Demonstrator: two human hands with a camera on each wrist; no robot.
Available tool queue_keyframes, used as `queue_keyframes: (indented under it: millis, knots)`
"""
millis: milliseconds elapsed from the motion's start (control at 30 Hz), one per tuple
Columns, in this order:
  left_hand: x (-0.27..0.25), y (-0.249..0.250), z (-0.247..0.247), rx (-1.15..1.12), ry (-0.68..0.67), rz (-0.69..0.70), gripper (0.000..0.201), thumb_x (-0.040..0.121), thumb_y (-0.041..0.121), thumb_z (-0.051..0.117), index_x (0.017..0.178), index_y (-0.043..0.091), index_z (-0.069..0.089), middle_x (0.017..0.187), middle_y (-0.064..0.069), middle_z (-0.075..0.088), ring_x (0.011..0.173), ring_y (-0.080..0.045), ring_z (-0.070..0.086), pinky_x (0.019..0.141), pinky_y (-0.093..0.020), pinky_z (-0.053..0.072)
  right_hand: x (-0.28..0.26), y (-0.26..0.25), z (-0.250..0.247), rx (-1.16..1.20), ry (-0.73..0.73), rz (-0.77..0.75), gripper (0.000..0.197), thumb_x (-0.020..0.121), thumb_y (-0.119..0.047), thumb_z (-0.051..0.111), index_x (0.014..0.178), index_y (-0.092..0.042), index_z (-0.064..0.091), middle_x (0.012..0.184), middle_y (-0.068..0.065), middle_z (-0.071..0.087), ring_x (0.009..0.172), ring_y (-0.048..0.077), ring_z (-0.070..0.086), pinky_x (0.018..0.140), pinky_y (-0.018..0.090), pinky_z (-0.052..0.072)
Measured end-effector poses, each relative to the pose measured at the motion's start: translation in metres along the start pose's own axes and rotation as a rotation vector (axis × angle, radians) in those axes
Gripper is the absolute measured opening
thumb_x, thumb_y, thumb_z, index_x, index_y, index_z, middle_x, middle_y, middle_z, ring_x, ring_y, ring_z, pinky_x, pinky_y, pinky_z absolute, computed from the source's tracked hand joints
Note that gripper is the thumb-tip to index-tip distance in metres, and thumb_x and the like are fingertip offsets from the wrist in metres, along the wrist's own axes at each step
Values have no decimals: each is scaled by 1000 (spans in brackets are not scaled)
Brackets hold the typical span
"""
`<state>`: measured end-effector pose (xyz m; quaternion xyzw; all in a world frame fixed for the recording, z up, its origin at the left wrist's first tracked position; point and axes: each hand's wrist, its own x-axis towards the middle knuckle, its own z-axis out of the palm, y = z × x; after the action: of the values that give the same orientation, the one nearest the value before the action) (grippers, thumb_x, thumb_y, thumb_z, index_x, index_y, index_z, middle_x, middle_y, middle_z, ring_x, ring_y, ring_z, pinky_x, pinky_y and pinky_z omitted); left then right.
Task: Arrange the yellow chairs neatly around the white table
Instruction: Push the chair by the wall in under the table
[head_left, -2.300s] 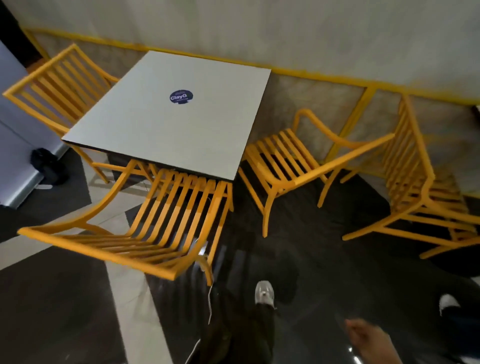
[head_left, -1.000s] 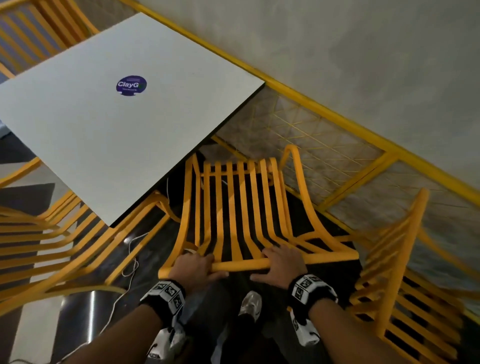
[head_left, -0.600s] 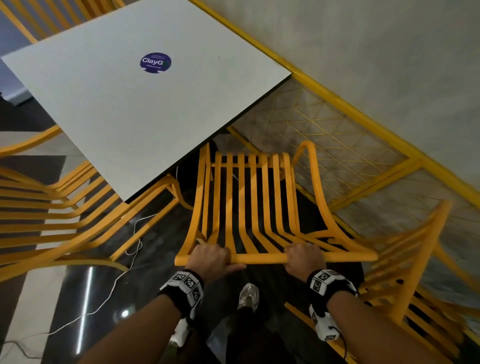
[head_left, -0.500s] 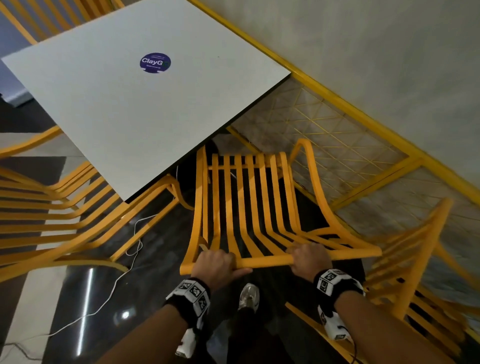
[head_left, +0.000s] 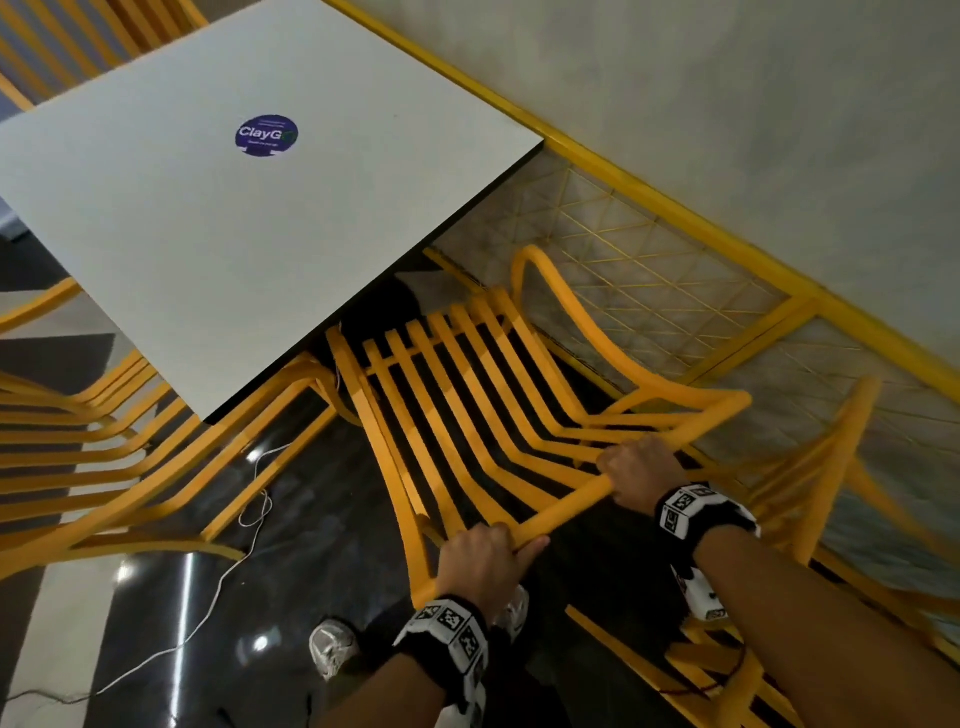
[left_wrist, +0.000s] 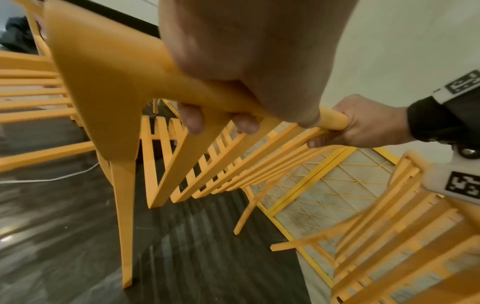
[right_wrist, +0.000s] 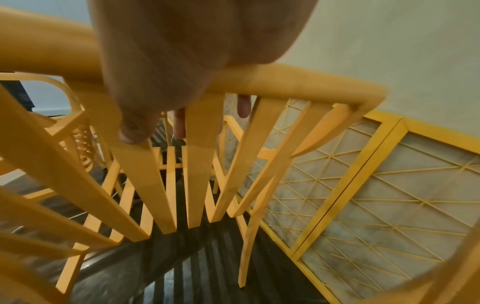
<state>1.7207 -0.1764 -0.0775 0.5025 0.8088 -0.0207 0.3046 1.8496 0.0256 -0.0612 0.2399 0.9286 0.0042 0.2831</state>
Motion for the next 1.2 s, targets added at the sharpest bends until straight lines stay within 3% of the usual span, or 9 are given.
queue_keyframes:
  millis: [200, 333, 433, 533, 633, 733, 1000, 1100, 1200]
  knots:
    - [22, 28, 1, -26, -2, 16, 78, 73, 80, 7, 79, 19, 56, 75, 0, 61, 66, -19, 60, 64, -36, 55, 10, 30, 14, 28, 73, 78, 20, 70, -25, 77, 87, -22, 68, 92, -1, 69, 88, 25, 60, 85, 43, 40]
    - [32, 17, -3, -83, -51, 106, 62, 87, 73, 28, 84, 18, 58, 75, -1, 62, 64, -19, 60, 64, -38, 56, 6, 25, 18, 222, 175, 219, 41, 65, -21, 76, 104, -24, 65, 136, 6, 51, 129, 33, 35, 109, 58, 20]
    - [29, -11, -4, -127, -86, 215, 52, 89, 67, 35, 113, 26, 56, 94, 1, 64, 77, -17, 62, 74, -40, 57, -10, 14, 18, 550, 337, 494, 86, 56, -15, 74, 133, -25, 38, 154, 12, 15, 140, 39, 5, 110, 65, 11]
    - [18, -21, -2, -92, -127, 306, 58, 94, 56, 38, 143, 27, 31, 132, -2, 54, 97, -24, 62, 84, -41, 54, -17, -1, 22, 823, 485, 734, 95, 65, -30, 77, 141, -22, 21, 155, 16, 6, 139, 42, 9, 104, 68, 25]
    - [11, -9, -1, -54, -145, 336, 58, 101, 40, 33, 151, 23, 9, 137, -9, 50, 100, -32, 60, 83, -46, 52, -2, -22, 3, 1058, 414, 910, 107, 73, -32, 77, 146, -25, -1, 156, 18, -10, 123, 45, 41, 80, 44, 51]
    - [11, -5, -1, -46, -134, 314, 56, 102, 37, 29, 151, 24, 4, 129, -12, 53, 98, -35, 59, 81, -48, 51, 19, -32, -7, 1136, 334, 1010, 112, 75, -13, 76, 147, -17, -10, 154, 18, -21, 105, 44, 56, 61, 32, 46]
    - [27, 45, 7, -153, -115, 311, 56, 102, 34, 31, 151, 24, 5, 122, -15, 53, 96, -40, 56, 74, -49, 44, 27, 18, 13, 1057, 384, 952, 105, 80, -13, 70, 146, -5, -10, 155, 15, -21, 106, 47, 54, 81, 47, 53]
    - [36, 68, 11, -185, -127, 304, 56, 102, 33, 32, 150, 24, 5, 122, -17, 52, 94, -41, 56, 71, -48, 43, 27, 41, 15, 1040, 413, 960, 104, 81, -11, 69, 146, -4, -11, 156, 13, -18, 110, 44, 52, 71, 39, 50]
    - [43, 88, 14, -196, -124, 289, 58, 101, 28, 35, 150, 26, 4, 123, -18, 52, 95, -43, 56, 72, -51, 46, 22, 50, 17, 1036, 429, 925, 97, 84, -11, 66, 146, 0, -9, 157, 13, -15, 123, 40, 42, 73, 30, 40]
